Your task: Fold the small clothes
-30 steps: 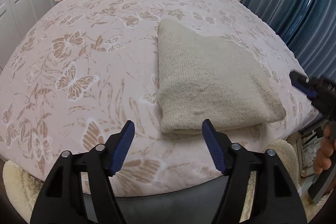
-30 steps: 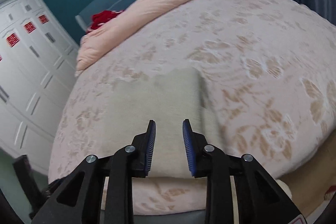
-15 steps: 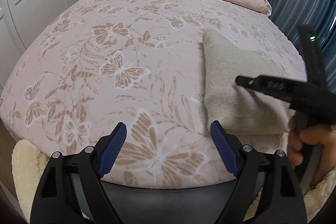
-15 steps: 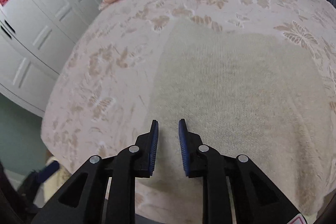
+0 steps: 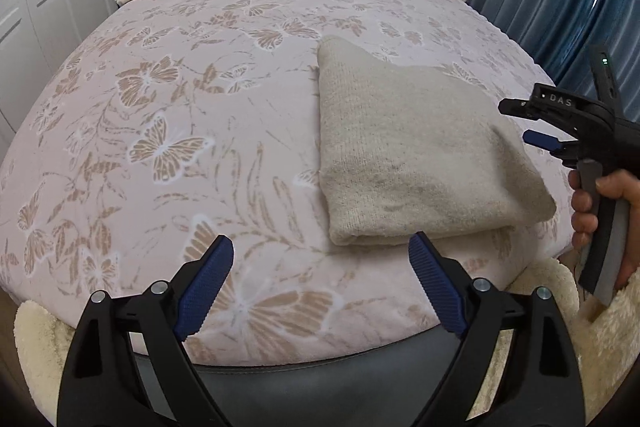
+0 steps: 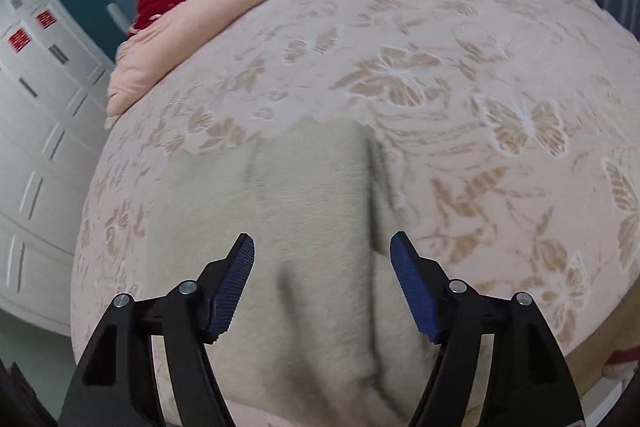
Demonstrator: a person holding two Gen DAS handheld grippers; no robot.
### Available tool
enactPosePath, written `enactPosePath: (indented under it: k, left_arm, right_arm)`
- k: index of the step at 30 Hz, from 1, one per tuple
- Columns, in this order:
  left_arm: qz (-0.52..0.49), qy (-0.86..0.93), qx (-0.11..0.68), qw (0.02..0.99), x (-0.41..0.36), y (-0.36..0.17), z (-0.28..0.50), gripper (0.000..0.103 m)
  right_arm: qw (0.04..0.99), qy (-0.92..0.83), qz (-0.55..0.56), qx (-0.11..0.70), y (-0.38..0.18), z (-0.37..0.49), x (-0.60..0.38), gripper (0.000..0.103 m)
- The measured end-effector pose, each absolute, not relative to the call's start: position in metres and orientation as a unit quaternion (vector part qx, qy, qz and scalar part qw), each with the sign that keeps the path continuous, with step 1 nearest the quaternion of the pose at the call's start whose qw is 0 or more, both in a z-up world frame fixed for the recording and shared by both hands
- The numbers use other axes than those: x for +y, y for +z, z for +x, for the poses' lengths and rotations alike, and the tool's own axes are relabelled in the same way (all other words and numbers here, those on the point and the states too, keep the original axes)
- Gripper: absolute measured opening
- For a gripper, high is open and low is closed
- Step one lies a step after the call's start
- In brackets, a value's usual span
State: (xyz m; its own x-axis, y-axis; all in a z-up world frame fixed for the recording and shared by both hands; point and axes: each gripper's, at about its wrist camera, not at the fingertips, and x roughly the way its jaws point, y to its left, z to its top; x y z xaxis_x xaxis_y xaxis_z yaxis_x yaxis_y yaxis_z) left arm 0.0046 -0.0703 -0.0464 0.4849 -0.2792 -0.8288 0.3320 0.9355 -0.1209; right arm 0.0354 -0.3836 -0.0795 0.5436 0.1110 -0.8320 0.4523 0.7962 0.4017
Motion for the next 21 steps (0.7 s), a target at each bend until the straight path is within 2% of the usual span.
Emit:
enactPosePath:
  k: [1,2,3,5,6,8,10,14,15,18,21]
  left_arm:
    - [0.030,-0.179,0.476,0.861,-0.073,-0.047,0.005,0.087]
    - [0.033,-0.179,0.474,0.861,-0.076,-0.046,0.004,0.087]
    - [0.037,-0.180,0.471,0.863,-0.078,-0.045,0.004,0.087]
    - [0.048,-0.177,0.466,0.866,-0.080,-0.042,0.004,0.087]
    - [0.051,-0.174,0.463,0.867,-0.080,-0.041,0.004,0.087]
    - [0.053,-0.167,0.464,0.869,-0.078,-0.041,0.005,0.087]
    - [0.049,-0.160,0.470,0.867,-0.076,-0.043,0.008,0.088]
    - [0.042,-0.158,0.480,0.862,-0.077,-0.048,0.012,0.088]
    - [0.045,-0.159,0.481,0.861,-0.078,-0.048,0.011,0.088]
    - [0.058,-0.163,0.476,0.862,-0.079,-0.047,0.008,0.088]
    - [0.049,-0.155,0.483,0.860,-0.073,-0.051,0.009,0.090]
  right_arm:
    - [0.817,-0.091,0.314,0.476,-0.091,0.042,-0.389,0.069]
    - [0.808,-0.070,0.322,0.489,-0.100,0.051,-0.390,0.062]
    - [0.803,-0.051,0.322,0.499,-0.102,0.059,-0.388,0.027]
    - [0.828,-0.023,0.304,0.470,-0.072,0.065,-0.379,0.012]
    - [0.847,0.008,0.301,0.437,-0.050,0.065,-0.375,0.009]
    - [0.877,0.032,0.281,0.389,-0.011,0.060,-0.369,0.009]
    - [0.887,0.022,0.262,0.379,-0.008,0.059,-0.372,0.009]
    - [0.823,-0.063,0.211,0.524,-0.111,0.079,-0.391,0.012]
    - [0.830,-0.065,0.224,0.506,-0.113,0.072,-0.396,0.013]
    - [0.854,-0.074,0.258,0.445,-0.067,0.050,-0.397,0.018]
    - [0.890,-0.040,0.217,0.399,-0.012,0.030,-0.367,0.022]
